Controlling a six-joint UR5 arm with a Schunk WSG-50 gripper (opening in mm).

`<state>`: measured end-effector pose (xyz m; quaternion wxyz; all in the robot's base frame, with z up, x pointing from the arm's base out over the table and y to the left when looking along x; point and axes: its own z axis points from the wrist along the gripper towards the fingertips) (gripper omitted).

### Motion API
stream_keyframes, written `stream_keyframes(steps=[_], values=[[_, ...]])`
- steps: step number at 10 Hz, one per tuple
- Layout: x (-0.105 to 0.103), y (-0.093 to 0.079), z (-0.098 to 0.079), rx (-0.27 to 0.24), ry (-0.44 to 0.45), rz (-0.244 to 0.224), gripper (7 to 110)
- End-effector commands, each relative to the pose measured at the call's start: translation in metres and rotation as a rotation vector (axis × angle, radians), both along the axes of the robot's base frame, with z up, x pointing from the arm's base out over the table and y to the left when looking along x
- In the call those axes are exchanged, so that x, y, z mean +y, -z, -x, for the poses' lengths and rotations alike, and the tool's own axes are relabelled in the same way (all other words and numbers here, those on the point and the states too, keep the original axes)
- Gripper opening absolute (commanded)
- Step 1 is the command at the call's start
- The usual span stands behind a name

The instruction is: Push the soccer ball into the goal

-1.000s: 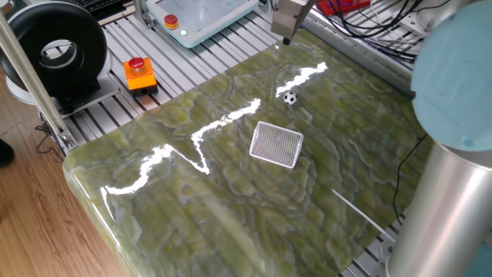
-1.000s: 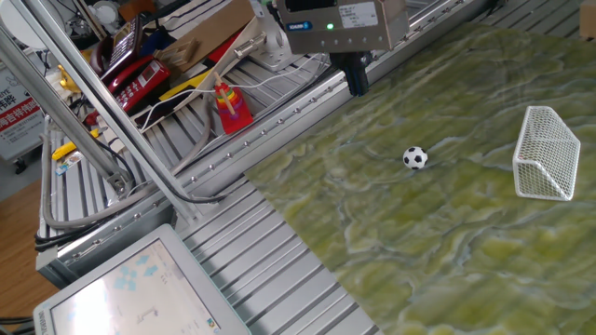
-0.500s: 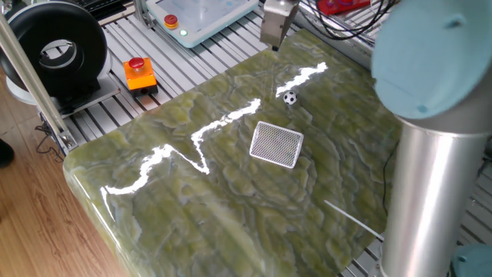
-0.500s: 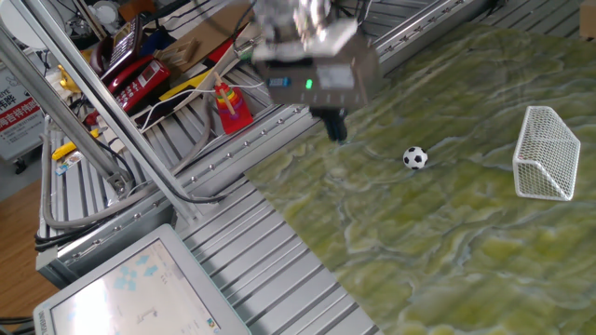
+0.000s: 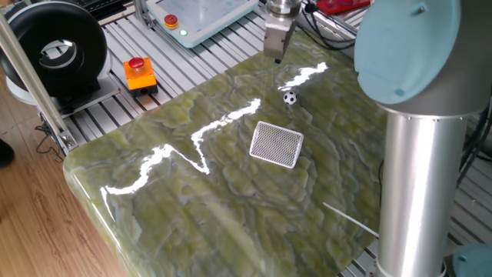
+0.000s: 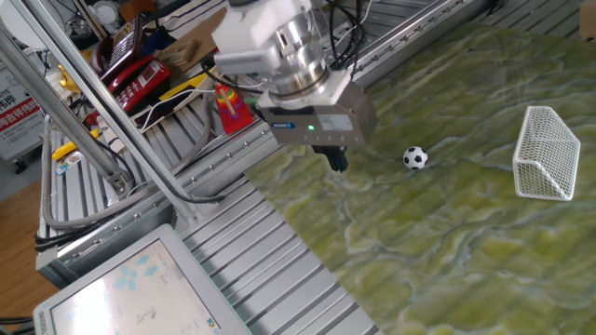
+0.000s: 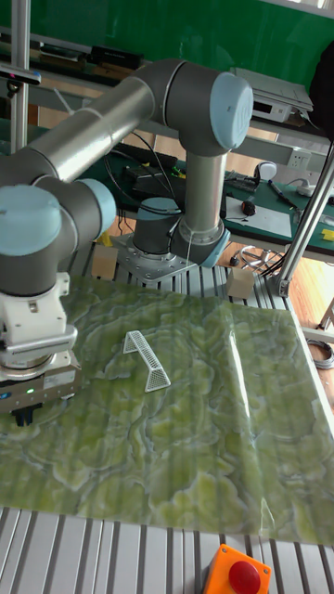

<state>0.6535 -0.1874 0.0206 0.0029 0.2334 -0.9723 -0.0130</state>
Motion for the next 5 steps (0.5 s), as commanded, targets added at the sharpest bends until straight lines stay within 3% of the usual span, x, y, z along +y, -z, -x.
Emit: stream_keyframes(steps=[1, 3, 5], values=[[-0.016, 0.014, 0.013, 0.006, 0.088, -0.058, 7], [-0.022, 0.017, 0.026, 0.027, 0.075, -0.062, 7], [-0.031, 0.009, 0.036, 0.024, 0.07, 0.004, 7]])
